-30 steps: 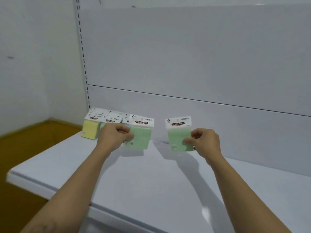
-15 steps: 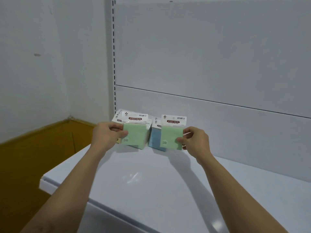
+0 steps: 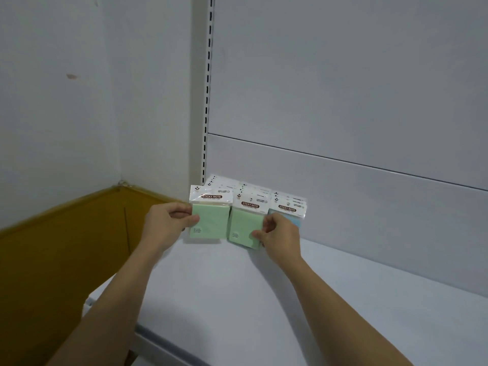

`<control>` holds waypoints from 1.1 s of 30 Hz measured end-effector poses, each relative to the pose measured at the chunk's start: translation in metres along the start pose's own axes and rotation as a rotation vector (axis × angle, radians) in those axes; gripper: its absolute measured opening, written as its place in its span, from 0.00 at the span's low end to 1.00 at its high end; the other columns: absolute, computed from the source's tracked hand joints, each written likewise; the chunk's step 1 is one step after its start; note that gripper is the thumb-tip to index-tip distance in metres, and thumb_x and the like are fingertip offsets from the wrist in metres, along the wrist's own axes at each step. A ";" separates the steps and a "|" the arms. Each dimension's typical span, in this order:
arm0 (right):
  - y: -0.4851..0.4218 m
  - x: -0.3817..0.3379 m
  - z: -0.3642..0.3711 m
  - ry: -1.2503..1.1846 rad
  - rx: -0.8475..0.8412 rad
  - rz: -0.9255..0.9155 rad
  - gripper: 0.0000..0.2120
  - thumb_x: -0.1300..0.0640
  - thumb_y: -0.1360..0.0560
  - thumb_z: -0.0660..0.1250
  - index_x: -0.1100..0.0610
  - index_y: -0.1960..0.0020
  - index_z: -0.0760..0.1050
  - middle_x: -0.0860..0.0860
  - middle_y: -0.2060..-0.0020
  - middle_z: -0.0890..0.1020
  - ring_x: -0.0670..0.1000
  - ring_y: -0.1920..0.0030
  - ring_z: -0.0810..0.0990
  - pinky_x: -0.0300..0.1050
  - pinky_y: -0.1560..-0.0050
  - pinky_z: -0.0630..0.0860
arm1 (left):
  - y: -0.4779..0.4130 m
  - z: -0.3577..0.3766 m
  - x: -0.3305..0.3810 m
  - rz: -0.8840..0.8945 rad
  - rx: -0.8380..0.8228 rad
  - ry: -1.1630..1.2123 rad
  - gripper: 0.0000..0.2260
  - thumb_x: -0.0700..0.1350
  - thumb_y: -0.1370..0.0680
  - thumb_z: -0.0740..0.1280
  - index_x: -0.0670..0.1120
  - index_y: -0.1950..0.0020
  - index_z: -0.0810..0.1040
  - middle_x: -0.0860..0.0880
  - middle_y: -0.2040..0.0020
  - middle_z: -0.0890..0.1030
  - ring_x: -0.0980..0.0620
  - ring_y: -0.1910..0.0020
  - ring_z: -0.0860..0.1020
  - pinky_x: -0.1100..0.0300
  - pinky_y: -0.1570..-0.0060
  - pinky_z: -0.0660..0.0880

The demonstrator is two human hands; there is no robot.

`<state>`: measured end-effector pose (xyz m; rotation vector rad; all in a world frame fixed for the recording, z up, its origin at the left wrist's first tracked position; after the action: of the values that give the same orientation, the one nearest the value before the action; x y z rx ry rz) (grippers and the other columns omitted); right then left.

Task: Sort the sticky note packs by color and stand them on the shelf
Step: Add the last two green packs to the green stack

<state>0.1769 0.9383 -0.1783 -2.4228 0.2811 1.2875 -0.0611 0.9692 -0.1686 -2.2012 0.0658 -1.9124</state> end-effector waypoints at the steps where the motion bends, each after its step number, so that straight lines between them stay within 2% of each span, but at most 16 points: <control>1: 0.000 0.000 0.006 0.001 0.010 -0.001 0.15 0.62 0.35 0.77 0.53 0.63 0.70 0.47 0.67 0.77 0.51 0.63 0.77 0.44 0.59 0.75 | -0.001 0.000 -0.005 -0.007 -0.009 0.002 0.10 0.34 0.33 0.76 0.48 0.61 0.82 0.46 0.61 0.84 0.51 0.63 0.80 0.59 0.59 0.76; 6: 0.001 0.008 0.027 -0.013 0.097 -0.014 0.13 0.61 0.32 0.74 0.55 0.55 0.70 0.46 0.66 0.75 0.48 0.63 0.74 0.34 0.64 0.68 | -0.005 0.011 -0.029 -0.057 -0.054 -0.035 0.09 0.35 0.34 0.77 0.49 0.63 0.83 0.47 0.61 0.85 0.48 0.59 0.83 0.55 0.54 0.78; 11: 0.001 0.016 0.026 -0.006 0.079 -0.051 0.14 0.60 0.32 0.74 0.54 0.54 0.70 0.46 0.64 0.75 0.44 0.64 0.74 0.29 0.65 0.67 | -0.005 0.022 -0.027 -0.030 -0.073 -0.114 0.09 0.37 0.33 0.77 0.49 0.63 0.83 0.49 0.61 0.85 0.52 0.61 0.82 0.61 0.59 0.76; 14: 0.005 0.017 0.018 -0.015 0.085 -0.062 0.13 0.60 0.32 0.71 0.51 0.53 0.69 0.45 0.61 0.77 0.47 0.60 0.76 0.32 0.63 0.68 | -0.007 0.030 -0.022 -0.005 -0.090 -0.166 0.08 0.38 0.34 0.78 0.50 0.62 0.83 0.51 0.62 0.84 0.53 0.61 0.82 0.61 0.59 0.76; 17: 0.010 0.018 0.014 -0.026 0.106 -0.049 0.12 0.61 0.33 0.68 0.50 0.54 0.70 0.44 0.62 0.77 0.48 0.62 0.76 0.37 0.63 0.70 | -0.011 0.043 -0.013 0.042 -0.097 -0.243 0.08 0.39 0.33 0.78 0.50 0.60 0.83 0.54 0.63 0.83 0.56 0.63 0.81 0.64 0.59 0.75; 21: 0.011 0.021 0.016 -0.007 0.100 -0.058 0.12 0.63 0.32 0.66 0.50 0.54 0.70 0.42 0.63 0.76 0.47 0.64 0.76 0.33 0.64 0.69 | -0.013 0.060 -0.011 0.089 -0.070 -0.293 0.06 0.40 0.31 0.76 0.47 0.56 0.85 0.54 0.63 0.83 0.56 0.62 0.81 0.62 0.59 0.78; 23: 0.011 0.022 0.016 0.017 0.087 -0.074 0.14 0.66 0.32 0.65 0.49 0.53 0.70 0.41 0.63 0.75 0.44 0.65 0.75 0.28 0.65 0.67 | -0.012 0.067 -0.018 0.106 -0.043 -0.307 0.07 0.41 0.30 0.75 0.46 0.53 0.85 0.53 0.61 0.83 0.55 0.61 0.82 0.58 0.56 0.80; 25: 0.010 0.024 0.017 0.025 0.083 -0.073 0.15 0.67 0.32 0.64 0.49 0.53 0.70 0.41 0.64 0.75 0.40 0.66 0.75 0.27 0.66 0.68 | -0.012 0.072 -0.024 0.118 -0.028 -0.298 0.08 0.41 0.30 0.75 0.46 0.51 0.85 0.52 0.60 0.84 0.56 0.60 0.82 0.55 0.52 0.80; 29: 0.007 0.028 0.020 0.015 0.095 -0.051 0.14 0.66 0.32 0.63 0.49 0.53 0.72 0.43 0.64 0.77 0.41 0.66 0.76 0.32 0.64 0.69 | -0.012 0.076 -0.028 0.150 -0.025 -0.289 0.09 0.41 0.29 0.74 0.46 0.49 0.84 0.54 0.61 0.83 0.60 0.62 0.81 0.60 0.53 0.80; 33: 0.006 0.029 0.022 0.015 0.113 -0.038 0.14 0.65 0.33 0.63 0.49 0.53 0.74 0.45 0.65 0.79 0.41 0.67 0.77 0.26 0.66 0.69 | -0.011 0.078 -0.032 0.178 -0.031 -0.284 0.08 0.43 0.28 0.74 0.47 0.50 0.84 0.55 0.63 0.82 0.59 0.63 0.80 0.64 0.55 0.79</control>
<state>0.1750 0.9424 -0.2151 -2.3328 0.3024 1.2046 0.0093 0.9966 -0.2070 -2.3745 0.2358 -1.5027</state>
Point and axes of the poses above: each hand's wrist, its own y-axis away from the middle knuckle, its own z-axis out of the palm, x = y × z, the point moved 1 cm from there along -y, towards the middle knuckle
